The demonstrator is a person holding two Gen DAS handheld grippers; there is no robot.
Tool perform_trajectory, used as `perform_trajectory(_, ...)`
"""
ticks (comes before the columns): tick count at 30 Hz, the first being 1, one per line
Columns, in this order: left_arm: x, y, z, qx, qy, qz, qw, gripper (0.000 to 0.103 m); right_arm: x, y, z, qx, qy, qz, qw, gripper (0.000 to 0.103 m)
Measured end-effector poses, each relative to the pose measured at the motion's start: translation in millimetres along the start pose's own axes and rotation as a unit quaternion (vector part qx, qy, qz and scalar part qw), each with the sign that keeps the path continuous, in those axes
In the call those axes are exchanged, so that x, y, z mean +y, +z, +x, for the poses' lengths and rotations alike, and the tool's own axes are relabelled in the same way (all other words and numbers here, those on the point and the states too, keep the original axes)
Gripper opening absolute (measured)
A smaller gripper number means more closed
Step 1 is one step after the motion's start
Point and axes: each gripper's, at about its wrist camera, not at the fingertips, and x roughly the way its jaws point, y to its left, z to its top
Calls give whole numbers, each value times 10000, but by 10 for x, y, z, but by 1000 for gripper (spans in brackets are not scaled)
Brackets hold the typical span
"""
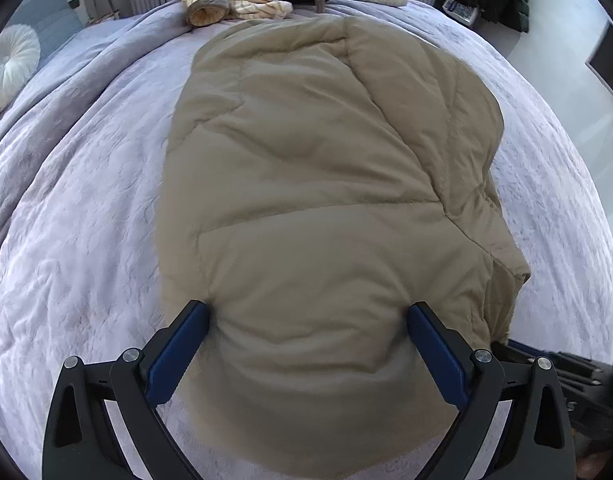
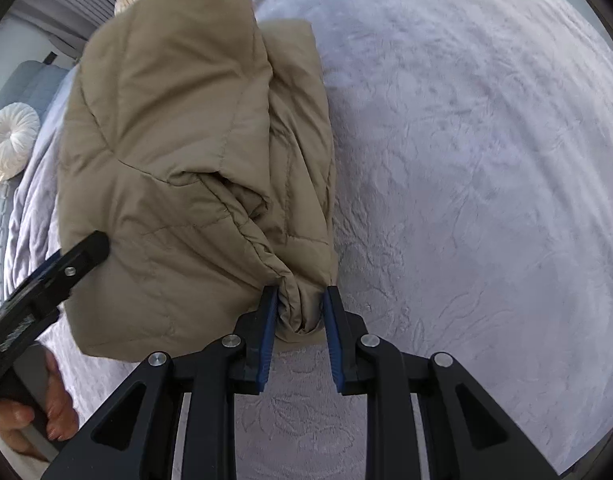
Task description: Fold large clothes
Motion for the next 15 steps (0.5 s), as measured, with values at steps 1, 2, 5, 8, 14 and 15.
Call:
perform_trajectory(1,24,14,-15,29,-28,-66,10000,99,8,1,10,13,-25,-4,10000,26)
perform_trajectory(2,50,18,-31,55,-49,-133,9999,99,18,4,18,31,-52,-10,10000,26)
perform_trajectory(5,137,-1,-72,149,-85,-334,9993,99,14,-5,26,89,-66,-9,9999,26)
perform_trajectory(8,198,-36,-135,185,-72,-417,9989,99,-3,13,23,160,-68,2,9998,26)
perform_trajectory(14,263,-100,-298,206,-38,-377,9991,99,0,-35,0,295,-30,47,9995,28)
perform_trajectory(15,269,-108,-326,206,-40,-372,9991,99,8,-35,-13,309,-24,38,9995,28)
